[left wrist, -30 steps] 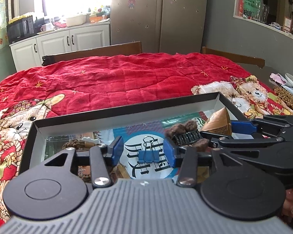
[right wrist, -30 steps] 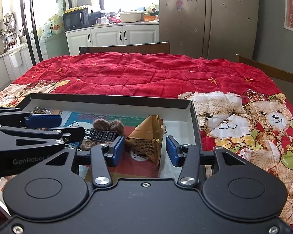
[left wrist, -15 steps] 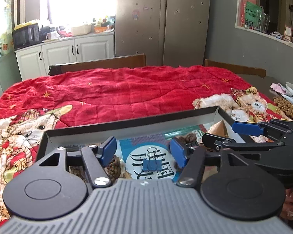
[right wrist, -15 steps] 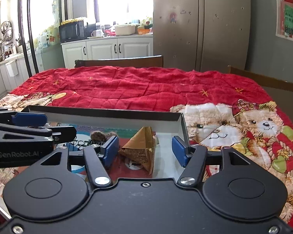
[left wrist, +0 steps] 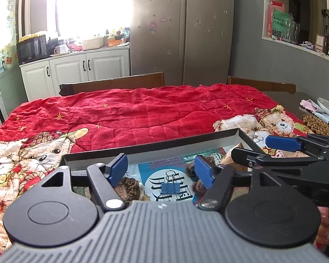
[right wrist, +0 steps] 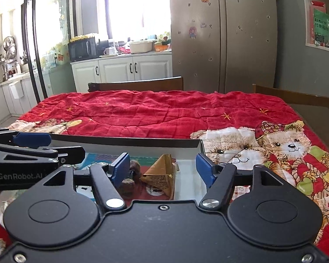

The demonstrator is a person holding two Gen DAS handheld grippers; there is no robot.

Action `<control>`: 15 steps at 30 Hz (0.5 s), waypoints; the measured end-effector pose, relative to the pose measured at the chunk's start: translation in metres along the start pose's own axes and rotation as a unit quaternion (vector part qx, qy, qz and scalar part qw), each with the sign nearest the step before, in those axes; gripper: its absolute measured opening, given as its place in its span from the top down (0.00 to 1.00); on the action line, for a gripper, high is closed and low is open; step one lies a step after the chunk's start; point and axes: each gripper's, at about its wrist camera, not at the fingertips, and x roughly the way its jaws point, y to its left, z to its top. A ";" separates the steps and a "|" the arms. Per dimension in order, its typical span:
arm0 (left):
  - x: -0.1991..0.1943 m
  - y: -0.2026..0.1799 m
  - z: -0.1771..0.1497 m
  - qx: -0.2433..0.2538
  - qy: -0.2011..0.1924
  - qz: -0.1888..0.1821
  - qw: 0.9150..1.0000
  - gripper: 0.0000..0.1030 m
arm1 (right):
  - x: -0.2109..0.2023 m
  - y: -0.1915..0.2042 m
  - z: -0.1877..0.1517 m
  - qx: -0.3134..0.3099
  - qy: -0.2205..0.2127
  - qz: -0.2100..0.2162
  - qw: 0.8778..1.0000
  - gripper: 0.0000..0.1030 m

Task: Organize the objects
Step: 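Open the right tool to drop the paper pyramid into the box, then lift both open tools up away from the box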

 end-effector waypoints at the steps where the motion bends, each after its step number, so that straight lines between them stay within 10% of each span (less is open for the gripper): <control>1: -0.003 0.001 0.001 -0.001 -0.003 0.001 1.000 0.22 | -0.003 0.000 0.001 0.000 -0.003 0.001 1.000 0.35; 15: -0.055 0.007 0.003 0.009 -0.033 0.003 0.999 0.17 | -0.049 0.019 0.008 -0.023 -0.032 0.018 0.999 0.32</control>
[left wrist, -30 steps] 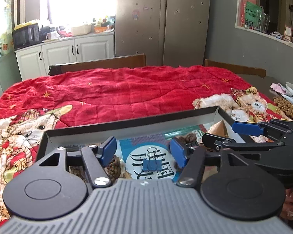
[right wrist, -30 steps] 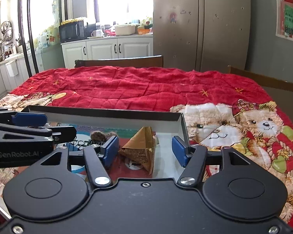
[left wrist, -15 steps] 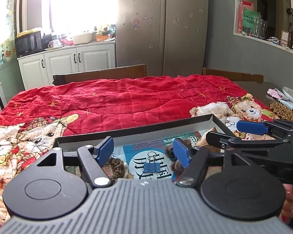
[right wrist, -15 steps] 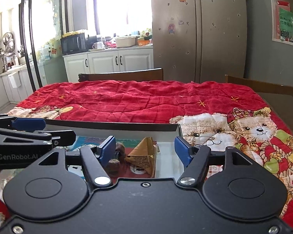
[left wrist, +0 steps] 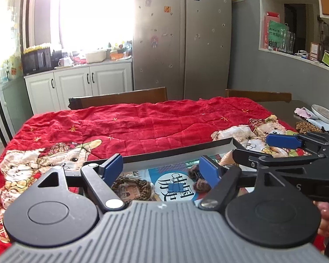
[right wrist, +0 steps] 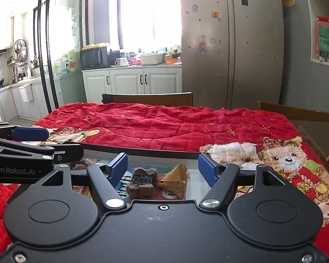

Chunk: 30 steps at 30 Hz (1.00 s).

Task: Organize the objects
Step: 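Lift both open tools up away from the box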

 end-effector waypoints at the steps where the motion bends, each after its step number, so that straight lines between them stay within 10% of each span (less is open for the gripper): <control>1: -0.004 0.000 0.000 0.002 -0.003 -0.001 1.000 0.17 | -0.003 0.001 0.001 -0.002 -0.002 0.001 1.000 0.32; 30: -0.107 0.008 -0.021 0.030 -0.059 -0.007 0.998 0.11 | -0.105 0.028 -0.021 -0.053 -0.020 0.020 0.998 0.25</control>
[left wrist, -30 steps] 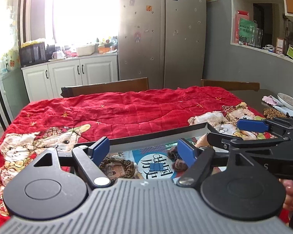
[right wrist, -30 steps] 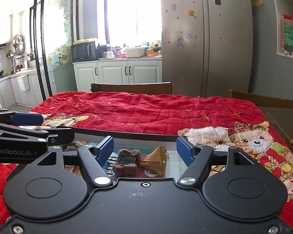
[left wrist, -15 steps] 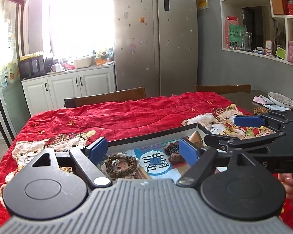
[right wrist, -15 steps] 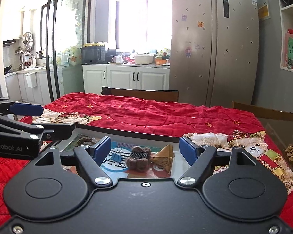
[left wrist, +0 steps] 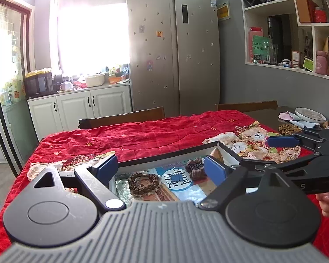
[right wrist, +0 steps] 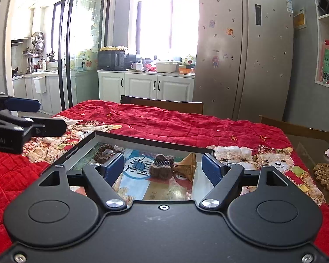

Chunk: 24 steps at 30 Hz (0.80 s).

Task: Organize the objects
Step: 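Lift both open tools up away from the box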

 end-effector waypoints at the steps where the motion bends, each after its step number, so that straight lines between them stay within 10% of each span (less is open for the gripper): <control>1: -0.003 0.001 -0.001 -0.001 -0.001 0.000 1.000 0.11 | -0.003 0.000 -0.001 -0.001 0.001 0.000 1.000 0.25; 24: -0.047 -0.003 -0.026 0.024 -0.012 -0.008 1.000 0.08 | -0.045 0.006 -0.029 -0.004 0.010 0.007 1.000 0.22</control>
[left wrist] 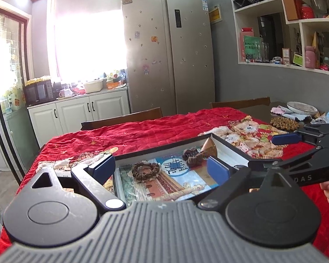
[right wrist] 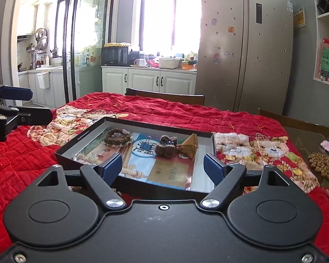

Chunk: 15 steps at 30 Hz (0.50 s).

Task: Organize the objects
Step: 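Lift both open tools up away from the box, then move both open tools down to the loose items in front of the box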

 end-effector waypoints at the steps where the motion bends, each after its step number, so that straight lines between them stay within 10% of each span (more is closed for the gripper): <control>1: -0.001 0.000 -0.002 0.002 0.001 -0.001 1.000 0.07 | 0.000 0.000 -0.002 0.001 0.002 0.000 1.000 0.22; 15: 0.004 0.002 -0.039 0.012 0.045 -0.011 0.999 0.07 | -0.014 -0.007 -0.035 0.036 0.004 0.028 0.999 0.22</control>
